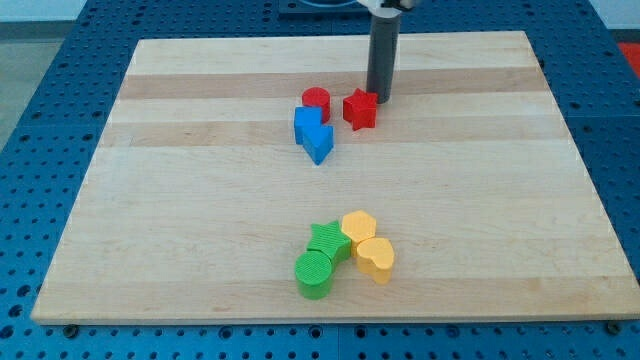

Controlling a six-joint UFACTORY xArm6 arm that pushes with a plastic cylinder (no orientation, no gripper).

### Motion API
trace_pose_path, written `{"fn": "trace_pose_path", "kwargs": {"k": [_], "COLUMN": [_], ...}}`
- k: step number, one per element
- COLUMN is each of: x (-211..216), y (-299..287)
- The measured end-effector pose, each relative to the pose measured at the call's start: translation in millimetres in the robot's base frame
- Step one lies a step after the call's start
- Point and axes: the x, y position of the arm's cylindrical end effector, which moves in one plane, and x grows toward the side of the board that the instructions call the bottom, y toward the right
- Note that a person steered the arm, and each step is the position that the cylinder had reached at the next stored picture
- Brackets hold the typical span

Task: Separate the green circle and green star

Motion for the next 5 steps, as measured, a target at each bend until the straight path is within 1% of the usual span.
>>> {"fn": "trace_pose_path", "kwargs": {"k": [2, 3, 4, 5], "x": [29, 38, 35, 40], "y": [-34, -39, -32, 20]}}
